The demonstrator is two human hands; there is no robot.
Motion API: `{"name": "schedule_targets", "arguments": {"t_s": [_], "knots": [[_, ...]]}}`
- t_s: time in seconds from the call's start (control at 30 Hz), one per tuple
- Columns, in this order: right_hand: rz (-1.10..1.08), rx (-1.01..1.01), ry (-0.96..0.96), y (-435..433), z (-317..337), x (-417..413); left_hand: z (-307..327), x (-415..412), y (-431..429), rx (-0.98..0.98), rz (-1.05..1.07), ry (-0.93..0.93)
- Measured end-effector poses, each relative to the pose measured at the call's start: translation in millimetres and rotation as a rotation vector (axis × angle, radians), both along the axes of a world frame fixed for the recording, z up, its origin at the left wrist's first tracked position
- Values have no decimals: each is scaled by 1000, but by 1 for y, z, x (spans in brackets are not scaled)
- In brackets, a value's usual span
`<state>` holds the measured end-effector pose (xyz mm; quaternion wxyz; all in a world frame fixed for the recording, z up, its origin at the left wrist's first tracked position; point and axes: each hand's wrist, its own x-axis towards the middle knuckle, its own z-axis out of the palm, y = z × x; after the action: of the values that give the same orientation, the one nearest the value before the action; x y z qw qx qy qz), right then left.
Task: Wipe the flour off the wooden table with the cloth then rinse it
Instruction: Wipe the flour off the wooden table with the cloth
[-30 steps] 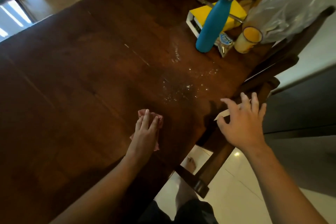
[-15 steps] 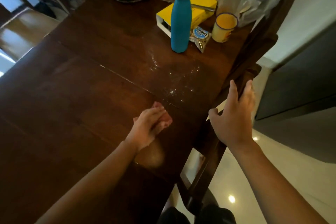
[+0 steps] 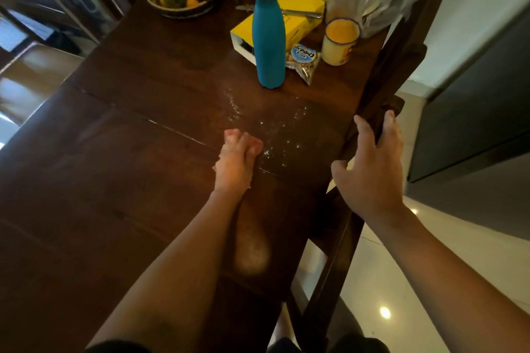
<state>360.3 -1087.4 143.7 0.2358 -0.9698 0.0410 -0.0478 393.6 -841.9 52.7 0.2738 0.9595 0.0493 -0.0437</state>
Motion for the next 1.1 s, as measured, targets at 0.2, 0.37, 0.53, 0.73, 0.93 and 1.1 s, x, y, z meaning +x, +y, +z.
{"name": "schedule_targets", "arguments": {"t_s": [0.2,0.37,0.53,0.73,0.93,1.1], "knots": [[-4,13,6,0,0,0,-13,-35,14,-93,-471,-74],[-24,0,11,1,-1,0,-3,1,27,27,-144,-89],[-30,132,-3,1,-1,1,-9,18,-18,60,-179,-76],[-85,219,-10,2,0,-1,-29,-32,-13,122,-741,-56],[-137,321,13,1,-3,-2,-5,26,3,2,-233,6],[-129,340,0,0,-4,-3,-9,72,-24,124,-223,-16]]}}
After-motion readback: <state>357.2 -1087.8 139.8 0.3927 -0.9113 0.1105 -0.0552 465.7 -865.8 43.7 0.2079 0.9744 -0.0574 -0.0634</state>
